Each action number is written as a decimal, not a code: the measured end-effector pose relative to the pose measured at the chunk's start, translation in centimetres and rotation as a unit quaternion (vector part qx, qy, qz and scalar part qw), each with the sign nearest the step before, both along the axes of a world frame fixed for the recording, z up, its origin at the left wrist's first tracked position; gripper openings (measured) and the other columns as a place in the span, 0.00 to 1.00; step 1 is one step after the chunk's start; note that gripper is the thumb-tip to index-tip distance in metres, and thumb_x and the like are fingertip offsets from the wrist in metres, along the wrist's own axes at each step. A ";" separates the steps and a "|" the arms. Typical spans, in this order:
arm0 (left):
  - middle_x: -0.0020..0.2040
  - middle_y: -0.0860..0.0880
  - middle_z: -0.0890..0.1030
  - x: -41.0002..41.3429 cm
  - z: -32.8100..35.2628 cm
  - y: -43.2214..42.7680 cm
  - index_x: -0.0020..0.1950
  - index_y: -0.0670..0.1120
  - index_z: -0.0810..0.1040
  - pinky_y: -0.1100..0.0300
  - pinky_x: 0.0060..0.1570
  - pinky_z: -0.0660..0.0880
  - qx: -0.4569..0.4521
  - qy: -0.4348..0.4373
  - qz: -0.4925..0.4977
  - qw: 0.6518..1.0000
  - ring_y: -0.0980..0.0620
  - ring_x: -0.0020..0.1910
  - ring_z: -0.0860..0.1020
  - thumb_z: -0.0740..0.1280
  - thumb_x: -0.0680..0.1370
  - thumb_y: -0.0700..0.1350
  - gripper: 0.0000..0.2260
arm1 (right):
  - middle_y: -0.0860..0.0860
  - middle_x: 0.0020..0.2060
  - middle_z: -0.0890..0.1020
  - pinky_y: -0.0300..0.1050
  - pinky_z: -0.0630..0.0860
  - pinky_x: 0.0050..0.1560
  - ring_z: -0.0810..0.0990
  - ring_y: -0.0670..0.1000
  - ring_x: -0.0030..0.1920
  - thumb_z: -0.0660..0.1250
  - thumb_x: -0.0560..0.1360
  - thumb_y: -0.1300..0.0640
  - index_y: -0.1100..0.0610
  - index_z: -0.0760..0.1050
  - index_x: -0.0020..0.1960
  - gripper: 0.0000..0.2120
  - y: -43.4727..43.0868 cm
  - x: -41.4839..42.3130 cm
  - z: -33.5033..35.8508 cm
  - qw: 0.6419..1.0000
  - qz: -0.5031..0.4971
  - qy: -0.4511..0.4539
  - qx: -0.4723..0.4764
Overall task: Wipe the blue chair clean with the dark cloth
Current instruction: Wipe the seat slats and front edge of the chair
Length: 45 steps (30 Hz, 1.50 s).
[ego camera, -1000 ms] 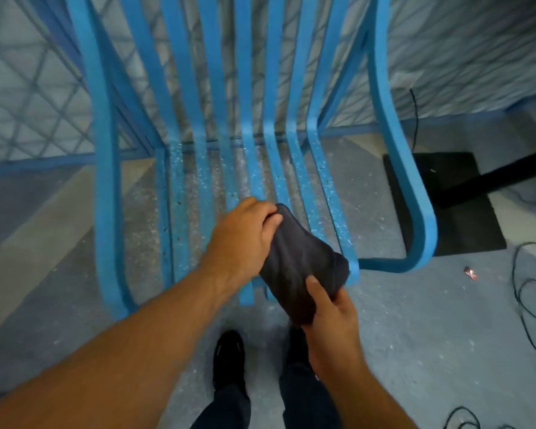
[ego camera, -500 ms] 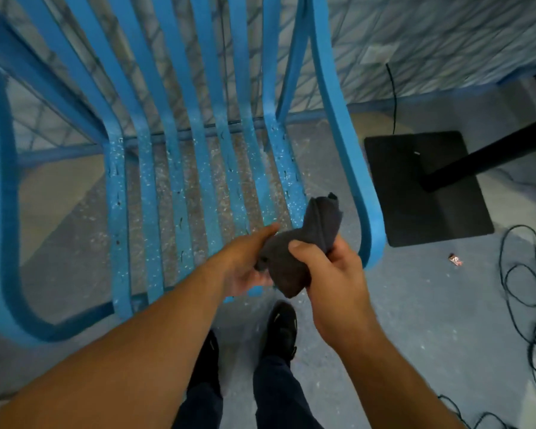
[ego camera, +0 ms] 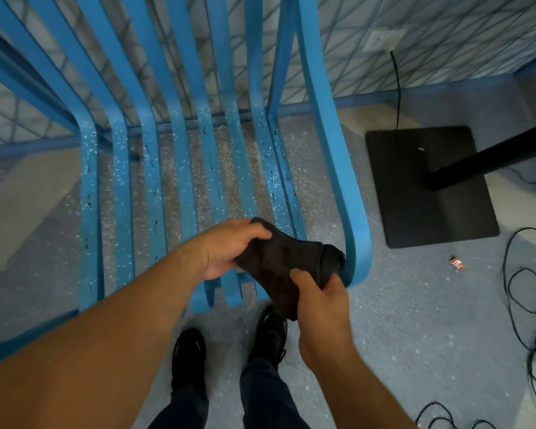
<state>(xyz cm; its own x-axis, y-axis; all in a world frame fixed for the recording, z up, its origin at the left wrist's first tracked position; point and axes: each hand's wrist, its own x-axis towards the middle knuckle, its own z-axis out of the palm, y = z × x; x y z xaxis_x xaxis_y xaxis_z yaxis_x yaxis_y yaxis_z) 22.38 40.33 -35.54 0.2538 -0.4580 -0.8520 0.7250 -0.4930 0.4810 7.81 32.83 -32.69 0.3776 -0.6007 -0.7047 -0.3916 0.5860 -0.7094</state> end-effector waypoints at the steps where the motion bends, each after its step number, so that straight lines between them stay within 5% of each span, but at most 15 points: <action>1: 0.50 0.41 0.84 0.7 0.3 -0.7 0.55 0.43 0.80 0.50 0.58 0.76 0.011 -0.026 -0.027 0.999 0.43 0.53 0.81 0.65 0.78 0.41 0.08 | 0.52 0.50 0.85 0.47 0.81 0.52 0.85 0.49 0.49 0.67 0.76 0.65 0.53 0.77 0.60 0.15 0.0 0.3 -0.3 1.000 -0.006 -0.006 -0.004; 6: 0.50 0.47 0.84 5.2 0.6 -4.4 0.58 0.48 0.79 0.54 0.51 0.80 -0.015 -0.186 -0.077 0.979 0.49 0.49 0.83 0.67 0.78 0.42 0.10 | 0.46 0.51 0.85 0.43 0.78 0.53 0.83 0.44 0.52 0.70 0.76 0.56 0.47 0.76 0.60 0.14 -0.4 2.1 -2.5 0.997 -0.054 -0.045 -0.040; 10: 0.54 0.52 0.79 4.2 -2.7 -6.8 0.65 0.50 0.75 0.63 0.49 0.72 0.051 -0.350 -0.273 0.895 0.54 0.50 0.77 0.68 0.78 0.49 0.16 | 0.50 0.49 0.84 0.52 0.81 0.52 0.84 0.50 0.49 0.70 0.76 0.51 0.51 0.75 0.57 0.10 1.5 0.0 -8.1 0.991 -0.102 0.087 -0.026; 13: 0.60 0.49 0.79 1.8 -5.6 -6.8 0.68 0.49 0.73 0.66 0.48 0.70 0.050 -0.347 -0.313 0.883 0.53 0.51 0.77 0.64 0.80 0.47 0.16 | 0.56 0.48 0.83 0.59 0.81 0.51 0.83 0.58 0.47 0.67 0.77 0.48 0.55 0.75 0.57 0.13 2.5 -2.7 -11.2 0.970 -0.143 0.194 0.013; 18: 0.51 0.52 0.79 1.6 -6.4 -5.0 0.64 0.48 0.76 0.73 0.27 0.68 0.052 -0.356 -0.208 0.909 0.60 0.35 0.75 0.65 0.80 0.43 0.13 | 0.55 0.50 0.83 0.60 0.80 0.54 0.82 0.58 0.50 0.67 0.78 0.52 0.56 0.74 0.59 0.13 1.6 -4.8 -13.3 0.968 -0.137 0.207 0.025; 22: 0.47 0.52 0.80 0.9 -5.7 -4.4 0.56 0.48 0.78 0.64 0.39 0.74 0.077 -0.401 -0.221 0.886 0.56 0.42 0.78 0.67 0.79 0.49 0.08 | 0.53 0.50 0.82 0.60 0.79 0.55 0.82 0.56 0.51 0.69 0.76 0.53 0.54 0.74 0.59 0.13 1.3 -4.8 -13.5 0.974 -0.064 0.215 -0.012; 26: 0.39 0.51 0.79 -1.6 -5.2 -3.6 0.48 0.48 0.75 0.60 0.33 0.72 0.126 -0.366 -0.228 0.893 0.54 0.37 0.78 0.67 0.77 0.57 0.13 | 0.52 0.52 0.83 0.59 0.80 0.55 0.83 0.55 0.52 0.69 0.76 0.51 0.53 0.74 0.61 0.15 1.2 -5.0 -13.9 0.977 -0.065 0.201 -0.010; 31: 0.50 0.50 0.78 -2.5 -5.7 -4.0 0.56 0.48 0.76 0.62 0.39 0.72 0.142 -0.336 -0.270 0.891 0.53 0.44 0.77 0.71 0.75 0.46 0.11 | 0.52 0.52 0.83 0.58 0.80 0.55 0.82 0.55 0.52 0.70 0.75 0.49 0.53 0.75 0.61 0.17 1.0 -5.4 -14.4 0.976 -0.048 0.214 0.007; 35: 0.49 0.51 0.77 -2.4 -5.9 -3.9 0.57 0.48 0.76 0.61 0.41 0.73 0.159 -0.350 -0.258 0.887 0.52 0.45 0.76 0.70 0.76 0.43 0.11 | 0.53 0.56 0.78 0.55 0.78 0.56 0.79 0.55 0.55 0.68 0.76 0.45 0.56 0.69 0.64 0.23 0.2 -5.9 -12.0 0.932 0.093 0.342 -0.073; 37: 0.46 0.52 0.76 -2.3 -6.0 -3.6 0.56 0.48 0.76 0.63 0.36 0.70 0.161 -0.359 -0.248 0.885 0.53 0.43 0.76 0.71 0.75 0.44 0.11 | 0.48 0.55 0.77 0.49 0.79 0.52 0.78 0.51 0.54 0.67 0.76 0.46 0.51 0.69 0.64 0.19 0.6 -6.1 -9.8 0.899 0.198 0.300 -0.252; 39: 0.45 0.52 0.76 -2.3 -6.1 -3.4 0.56 0.49 0.75 0.64 0.33 0.68 0.162 -0.372 -0.242 0.881 0.54 0.42 0.76 0.72 0.75 0.45 0.12 | 0.45 0.53 0.76 0.40 0.77 0.49 0.78 0.46 0.53 0.66 0.77 0.49 0.48 0.71 0.62 0.14 1.1 -5.5 -8.7 0.867 0.272 0.157 -0.388; 41: 0.46 0.51 0.78 -2.3 -6.3 -3.3 0.56 0.49 0.75 0.65 0.33 0.68 0.163 -0.385 -0.238 0.877 0.54 0.42 0.76 0.73 0.74 0.46 0.13 | 0.48 0.63 0.74 0.38 0.74 0.57 0.74 0.45 0.61 0.62 0.80 0.49 0.51 0.69 0.68 0.18 0.9 -3.6 -9.5 0.873 0.284 0.085 -0.387; 43: 0.48 0.51 0.79 -2.1 -6.5 -3.2 0.57 0.50 0.75 0.64 0.35 0.70 0.165 -0.390 -0.236 0.875 0.54 0.43 0.77 0.73 0.73 0.46 0.14 | 0.49 0.71 0.69 0.47 0.71 0.67 0.68 0.48 0.70 0.57 0.80 0.44 0.51 0.60 0.74 0.25 0.2 -1.2 -11.4 0.901 0.275 0.087 -0.324; 45: 0.47 0.51 0.80 -1.5 -6.5 -3.0 0.57 0.49 0.76 0.64 0.36 0.71 0.156 -0.381 -0.225 0.883 0.54 0.42 0.78 0.73 0.74 0.46 0.13 | 0.51 0.68 0.73 0.56 0.72 0.66 0.72 0.52 0.68 0.58 0.79 0.41 0.47 0.58 0.75 0.27 -0.6 0.4 -13.4 0.915 0.272 0.127 -0.269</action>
